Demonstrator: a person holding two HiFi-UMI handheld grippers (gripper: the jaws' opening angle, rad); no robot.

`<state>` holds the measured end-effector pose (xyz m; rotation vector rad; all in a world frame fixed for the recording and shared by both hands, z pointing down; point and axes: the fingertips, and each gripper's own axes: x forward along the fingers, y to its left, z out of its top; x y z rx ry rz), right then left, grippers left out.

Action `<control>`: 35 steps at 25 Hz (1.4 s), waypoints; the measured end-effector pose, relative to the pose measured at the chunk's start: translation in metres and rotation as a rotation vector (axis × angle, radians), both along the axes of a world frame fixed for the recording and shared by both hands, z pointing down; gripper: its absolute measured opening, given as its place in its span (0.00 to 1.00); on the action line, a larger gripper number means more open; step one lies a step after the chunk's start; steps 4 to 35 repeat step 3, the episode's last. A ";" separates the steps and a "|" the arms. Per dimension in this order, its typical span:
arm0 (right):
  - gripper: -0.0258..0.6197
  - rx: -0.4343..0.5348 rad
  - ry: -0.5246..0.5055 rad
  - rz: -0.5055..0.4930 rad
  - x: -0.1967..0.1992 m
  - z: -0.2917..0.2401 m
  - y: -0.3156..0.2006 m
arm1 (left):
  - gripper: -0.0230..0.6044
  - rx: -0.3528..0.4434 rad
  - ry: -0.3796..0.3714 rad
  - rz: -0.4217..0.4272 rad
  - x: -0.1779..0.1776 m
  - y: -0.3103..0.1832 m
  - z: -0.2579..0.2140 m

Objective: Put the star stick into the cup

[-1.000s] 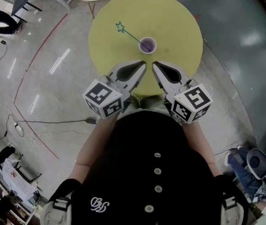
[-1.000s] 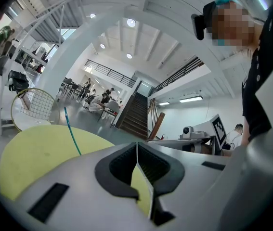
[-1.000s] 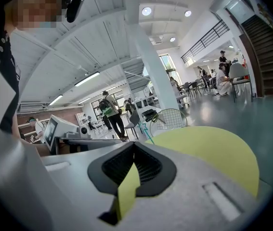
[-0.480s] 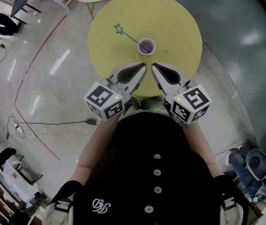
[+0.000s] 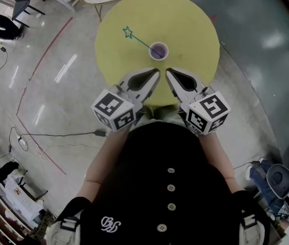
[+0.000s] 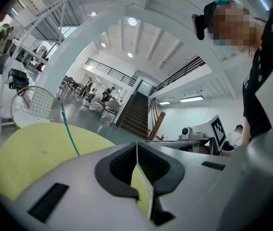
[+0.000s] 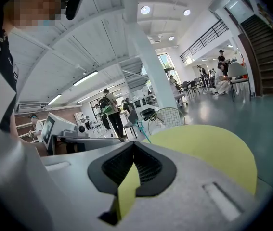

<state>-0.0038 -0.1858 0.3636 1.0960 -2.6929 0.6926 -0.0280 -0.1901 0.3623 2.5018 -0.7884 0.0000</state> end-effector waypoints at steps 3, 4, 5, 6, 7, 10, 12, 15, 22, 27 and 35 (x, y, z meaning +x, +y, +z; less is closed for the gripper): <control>0.04 -0.001 -0.001 0.001 0.001 0.001 0.000 | 0.07 -0.005 -0.004 -0.002 0.000 0.000 0.003; 0.04 -0.001 -0.001 0.001 0.001 0.001 0.000 | 0.07 -0.005 -0.004 -0.002 0.000 0.000 0.003; 0.04 -0.001 -0.001 0.001 0.001 0.001 0.000 | 0.07 -0.005 -0.004 -0.002 0.000 0.000 0.003; 0.04 -0.001 -0.001 0.001 0.001 0.001 0.000 | 0.07 -0.005 -0.004 -0.002 0.000 0.000 0.003; 0.04 -0.001 -0.001 0.001 0.001 0.001 0.000 | 0.07 -0.005 -0.004 -0.002 0.000 0.000 0.003; 0.04 -0.001 -0.001 0.001 0.001 0.001 0.000 | 0.07 -0.005 -0.004 -0.002 0.000 0.000 0.003; 0.04 -0.001 -0.001 0.001 0.001 0.001 0.000 | 0.07 -0.005 -0.004 -0.002 0.000 0.000 0.003; 0.04 -0.001 -0.001 0.001 0.001 0.001 0.000 | 0.07 -0.005 -0.004 -0.002 0.000 0.000 0.003; 0.04 -0.001 -0.001 0.001 0.001 0.001 0.000 | 0.07 -0.005 -0.004 -0.002 0.000 0.000 0.003; 0.04 -0.001 -0.001 0.001 0.001 0.001 0.000 | 0.07 -0.005 -0.004 -0.002 0.000 0.000 0.003; 0.04 -0.001 -0.001 0.001 0.001 0.001 0.000 | 0.07 -0.005 -0.004 -0.002 0.000 0.000 0.003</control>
